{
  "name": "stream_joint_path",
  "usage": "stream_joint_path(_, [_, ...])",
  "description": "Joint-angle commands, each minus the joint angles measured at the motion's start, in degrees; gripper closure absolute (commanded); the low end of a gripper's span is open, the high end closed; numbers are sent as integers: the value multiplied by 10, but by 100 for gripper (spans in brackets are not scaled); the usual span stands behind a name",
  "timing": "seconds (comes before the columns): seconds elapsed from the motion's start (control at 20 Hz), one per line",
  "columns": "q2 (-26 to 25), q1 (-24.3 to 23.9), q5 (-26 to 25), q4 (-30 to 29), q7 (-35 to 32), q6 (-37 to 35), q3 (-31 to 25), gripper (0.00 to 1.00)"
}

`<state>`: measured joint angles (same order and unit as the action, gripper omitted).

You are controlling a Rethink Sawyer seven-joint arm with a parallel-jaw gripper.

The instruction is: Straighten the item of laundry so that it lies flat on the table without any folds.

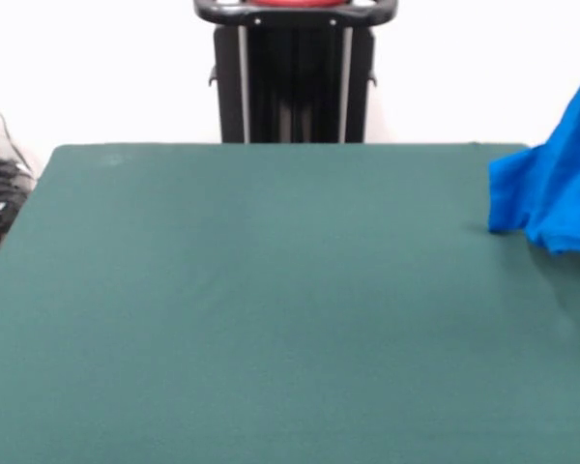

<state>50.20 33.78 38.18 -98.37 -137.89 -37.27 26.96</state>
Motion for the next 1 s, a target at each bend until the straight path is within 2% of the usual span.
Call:
stream_joint_path(0.05, [-45, 25, -7, -12, -205, -48, -18, 100])
stream_joint_path(0.4, [-58, 42, -23, 16, -242, -67, -6, 100])
stream_joint_path(0.7, [-74, 69, -103, 90, -240, -162, 65, 100])
stream_joint_path(1.0, [-90, 84, -91, 103, -285, -157, 45, 100])
